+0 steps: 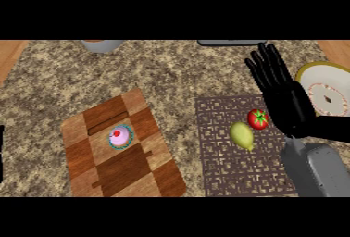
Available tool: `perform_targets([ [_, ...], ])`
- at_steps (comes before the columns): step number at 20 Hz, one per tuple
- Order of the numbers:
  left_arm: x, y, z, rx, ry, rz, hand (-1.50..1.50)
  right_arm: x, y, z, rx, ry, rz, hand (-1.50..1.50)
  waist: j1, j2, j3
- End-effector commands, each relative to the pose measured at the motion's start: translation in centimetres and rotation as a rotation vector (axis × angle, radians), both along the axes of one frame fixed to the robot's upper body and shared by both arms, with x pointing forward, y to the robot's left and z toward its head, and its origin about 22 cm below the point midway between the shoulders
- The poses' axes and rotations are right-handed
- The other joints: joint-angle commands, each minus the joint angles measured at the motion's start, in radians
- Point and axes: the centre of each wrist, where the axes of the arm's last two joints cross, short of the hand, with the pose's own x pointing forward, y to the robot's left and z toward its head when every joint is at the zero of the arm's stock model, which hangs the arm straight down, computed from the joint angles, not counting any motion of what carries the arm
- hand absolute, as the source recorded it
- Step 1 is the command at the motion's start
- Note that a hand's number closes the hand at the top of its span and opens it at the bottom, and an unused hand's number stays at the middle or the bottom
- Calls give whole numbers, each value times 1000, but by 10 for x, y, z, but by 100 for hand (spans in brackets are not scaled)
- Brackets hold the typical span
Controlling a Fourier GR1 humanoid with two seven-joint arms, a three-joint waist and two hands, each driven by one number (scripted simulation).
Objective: Pick the lemon from the placemat and place it in the bowl
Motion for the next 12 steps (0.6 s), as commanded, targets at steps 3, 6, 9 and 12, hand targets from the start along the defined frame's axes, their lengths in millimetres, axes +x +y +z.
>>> perform_targets([
  [3,21,-25,15,35,-28,-153,0,-20,-38,31,-79,-410,37,150,-17,-1,6],
  [6,27,-24,30,80,-57,-239,0,-32,-54,84,-137,-783,95,150,-70,-18,10],
  [9,24,-30,24,37,-43,-240,0,-43,-138,22,-605,-399,-452,-150,-120,4,7],
  [12,29,-41,31,19,-17,-306,0,-91,-132,-56,-504,-427,-539,-150,-67,3,11],
])
